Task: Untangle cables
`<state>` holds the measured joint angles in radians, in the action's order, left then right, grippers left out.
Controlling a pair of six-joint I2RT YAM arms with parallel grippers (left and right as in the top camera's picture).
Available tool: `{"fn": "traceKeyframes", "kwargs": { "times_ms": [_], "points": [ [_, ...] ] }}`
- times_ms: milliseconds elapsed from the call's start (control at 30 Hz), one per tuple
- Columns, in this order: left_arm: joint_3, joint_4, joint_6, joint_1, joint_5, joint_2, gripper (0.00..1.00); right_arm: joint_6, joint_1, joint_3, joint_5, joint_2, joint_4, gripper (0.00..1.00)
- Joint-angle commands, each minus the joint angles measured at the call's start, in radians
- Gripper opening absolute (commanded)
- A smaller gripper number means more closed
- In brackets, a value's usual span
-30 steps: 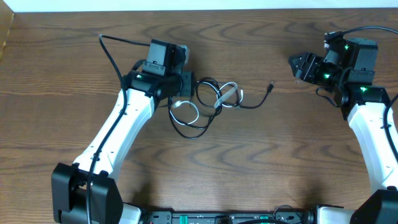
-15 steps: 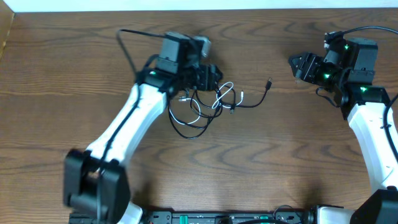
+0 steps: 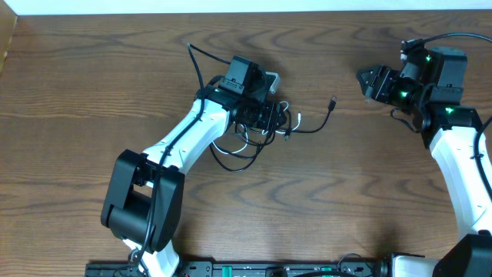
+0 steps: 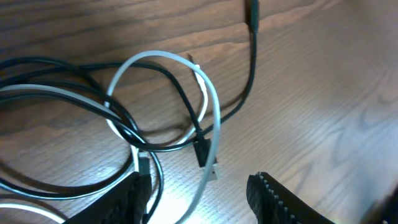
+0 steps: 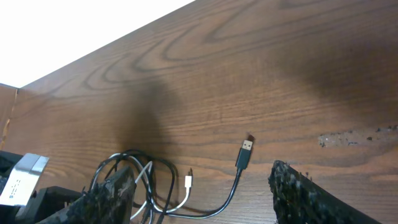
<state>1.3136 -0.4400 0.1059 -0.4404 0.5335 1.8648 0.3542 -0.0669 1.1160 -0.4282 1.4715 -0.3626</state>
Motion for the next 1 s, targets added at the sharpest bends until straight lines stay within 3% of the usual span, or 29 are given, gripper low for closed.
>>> {"fn": "traceKeyframes", "kwargs": {
  "times_ms": [0, 200, 400, 467, 500, 667, 967],
  "points": [
    [0.016, 0.0, -0.02, -0.003, -0.056, 0.009, 0.54, -0.019, 0.003, 0.002, 0.003, 0.004, -0.001, 0.66],
    [0.016, 0.001, -0.021, -0.028, -0.125, 0.01, 0.43, -0.019, 0.003, 0.002, 0.003, 0.004, -0.006, 0.66],
    [0.016, 0.005, -0.021, -0.055, -0.188, 0.01, 0.41, -0.019, 0.003, 0.002, 0.003, 0.004, -0.013, 0.66],
    [0.016, 0.005, -0.02, -0.056, -0.193, 0.01, 0.29, -0.019, 0.003, 0.002, 0.003, 0.004, -0.013, 0.66],
    [0.016, 0.008, -0.019, -0.056, -0.2, 0.01, 0.08, -0.019, 0.003, 0.002, 0.003, 0.004, -0.013, 0.66],
    [0.048, 0.021, -0.006, -0.055, -0.206, -0.029, 0.08, -0.019, 0.003, 0.002, 0.0, 0.004, -0.013, 0.66],
    [0.206, 0.105, 0.1, -0.055, -0.206, -0.277, 0.08, -0.019, 0.003, 0.002, -0.011, 0.004, -0.012, 0.66]
  ]
}}
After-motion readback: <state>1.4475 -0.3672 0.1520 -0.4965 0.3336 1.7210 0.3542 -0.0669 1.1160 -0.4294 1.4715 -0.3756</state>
